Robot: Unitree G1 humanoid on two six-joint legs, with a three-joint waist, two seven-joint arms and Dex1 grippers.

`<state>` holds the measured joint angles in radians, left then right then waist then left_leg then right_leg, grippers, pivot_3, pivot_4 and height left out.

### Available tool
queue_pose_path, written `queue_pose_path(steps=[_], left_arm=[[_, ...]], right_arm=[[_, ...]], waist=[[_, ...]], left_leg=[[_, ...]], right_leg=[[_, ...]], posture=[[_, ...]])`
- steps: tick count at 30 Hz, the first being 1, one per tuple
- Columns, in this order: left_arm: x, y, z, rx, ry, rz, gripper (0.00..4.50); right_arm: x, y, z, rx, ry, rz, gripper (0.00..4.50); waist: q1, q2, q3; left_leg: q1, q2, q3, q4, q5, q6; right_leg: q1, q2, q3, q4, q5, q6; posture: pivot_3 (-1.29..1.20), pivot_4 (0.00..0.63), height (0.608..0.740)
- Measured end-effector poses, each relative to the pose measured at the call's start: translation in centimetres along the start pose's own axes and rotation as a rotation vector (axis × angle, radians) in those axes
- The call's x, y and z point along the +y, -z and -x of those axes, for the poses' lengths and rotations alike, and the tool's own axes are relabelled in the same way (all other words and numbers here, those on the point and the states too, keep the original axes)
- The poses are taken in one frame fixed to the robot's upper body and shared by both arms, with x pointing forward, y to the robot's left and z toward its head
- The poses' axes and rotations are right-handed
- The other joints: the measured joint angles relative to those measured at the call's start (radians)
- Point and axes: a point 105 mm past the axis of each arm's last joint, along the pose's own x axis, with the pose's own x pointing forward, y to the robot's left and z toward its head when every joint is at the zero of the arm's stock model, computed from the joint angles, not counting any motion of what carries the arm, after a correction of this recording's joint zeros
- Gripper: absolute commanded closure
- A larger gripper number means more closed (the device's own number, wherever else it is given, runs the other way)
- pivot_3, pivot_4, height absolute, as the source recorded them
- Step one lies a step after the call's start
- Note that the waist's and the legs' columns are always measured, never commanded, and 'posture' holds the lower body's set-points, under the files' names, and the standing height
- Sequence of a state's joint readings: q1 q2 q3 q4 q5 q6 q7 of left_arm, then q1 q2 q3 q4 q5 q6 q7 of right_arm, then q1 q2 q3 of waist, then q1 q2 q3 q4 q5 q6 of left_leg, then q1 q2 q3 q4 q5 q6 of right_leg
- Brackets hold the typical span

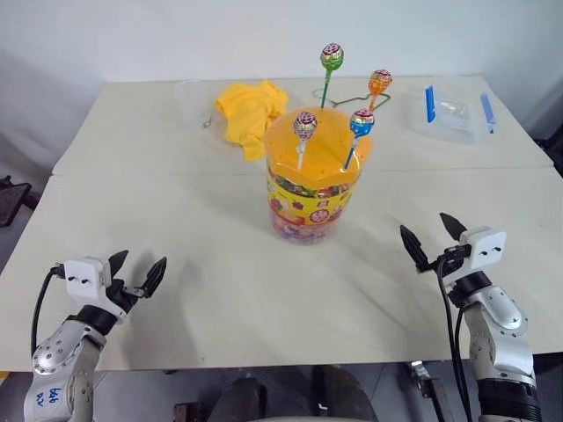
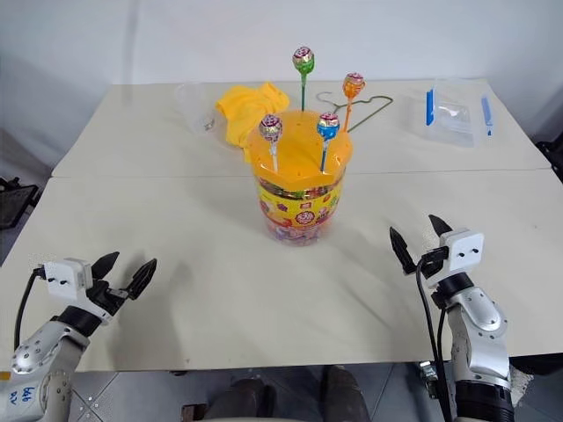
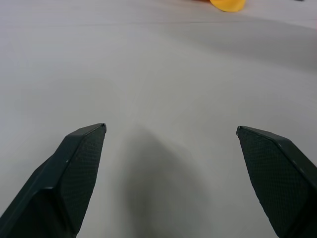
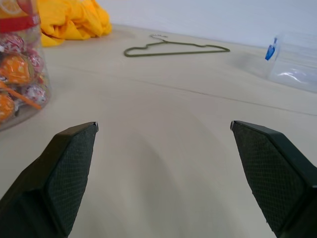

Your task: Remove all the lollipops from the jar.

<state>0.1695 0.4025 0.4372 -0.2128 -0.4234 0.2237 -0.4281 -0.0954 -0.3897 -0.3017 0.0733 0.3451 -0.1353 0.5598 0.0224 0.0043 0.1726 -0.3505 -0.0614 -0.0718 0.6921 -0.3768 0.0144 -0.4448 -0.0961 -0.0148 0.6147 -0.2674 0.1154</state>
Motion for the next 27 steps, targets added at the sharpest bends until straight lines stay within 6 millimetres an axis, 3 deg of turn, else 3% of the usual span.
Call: queue_pose_path(steps=[5, 7, 10, 12, 17, 23, 27], left_arm=[[-1.7, -1.5, -0.1, -0.042, 0.176, 0.072, 0.01], [-1.7, -3.7, 0.5, -0.078, 0.288, 0.071, 0.01], [-0.9, -8.8, 0.9, -0.158, 0.418, 0.035, 0.01], [-1.7, -11.3, 1.0, -0.188, 0.521, 0.032, 0.01], [-4.5, -16.8, 1.4, -0.295, 0.783, 0.052, 0.01], [-3.9, -14.6, 0.2, -0.229, 0.8, 0.112, 0.01], [-6.2, -15.4, -1.7, -0.25, 0.918, 0.092, 0.01]], right_arm=[[2.6, -2.2, 0.2, -0.07, -0.194, -0.055, 0.0], [2.6, -3.9, 0.6, -0.083, -0.278, -0.075, 0.0], [1.1, -8.0, 1.2, -0.137, -0.353, -0.041, 0.0], [0.8, -10.1, 1.7, -0.189, -0.386, -0.037, 0.0], [1.2, -12.6, 2.3, -0.229, -0.458, -0.019, 0.0], [0.8, -13.4, 3.6, -0.265, -0.414, 0.004, 0.0], [2.2, -14.4, 4.7, -0.329, -0.451, 0.0, 0.0]], waist=[[-0.001, 0.0, 0.0], [-0.001, 0.0, 0.0], [0.002, 0.001, 0.0], [0.001, 0.001, 0.0], [-0.002, 0.002, 0.0], [-0.01, 0.003, 0.0], [0.008, 0.001, 0.0]], left_leg=[[-0.001, 0.001, -0.001, 0.0, 0.0, 0.0], [-0.001, 0.001, -0.001, 0.001, 0.0, 0.0], [0.0, 0.001, -0.001, 0.001, 0.0, 0.0], [0.0, 0.001, -0.002, 0.0, 0.0, 0.0], [0.0, 0.001, -0.001, -0.001, 0.0, 0.001], [0.0, 0.002, 0.0, -0.003, 0.0, 0.0], [-0.001, -0.001, -0.001, 0.002, 0.0, 0.001]], right_leg=[[0.0, 0.0, -0.001, 0.0, 0.0, 0.0], [0.0, 0.0, 0.0, 0.0, 0.0, 0.0], [0.001, 0.0, -0.001, -0.001, 0.0, 0.0], [0.002, 0.0, -0.001, -0.002, 0.0, 0.0], [0.001, 0.0, 0.0, -0.001, 0.0, 0.0], [0.0, 0.001, -0.001, 0.0, 0.0, 0.0], [0.001, -0.001, -0.001, -0.001, 0.001, 0.001]], posture=[[0.0, 0.15, 0.74], [0.0, 0.15, 0.74], [0.0, 0.15, 0.74], [0.0, 0.15, 0.74], [0.0, 0.15, 0.74], [0.0, 0.15, 0.74], [0.0, 0.15, 0.74]])
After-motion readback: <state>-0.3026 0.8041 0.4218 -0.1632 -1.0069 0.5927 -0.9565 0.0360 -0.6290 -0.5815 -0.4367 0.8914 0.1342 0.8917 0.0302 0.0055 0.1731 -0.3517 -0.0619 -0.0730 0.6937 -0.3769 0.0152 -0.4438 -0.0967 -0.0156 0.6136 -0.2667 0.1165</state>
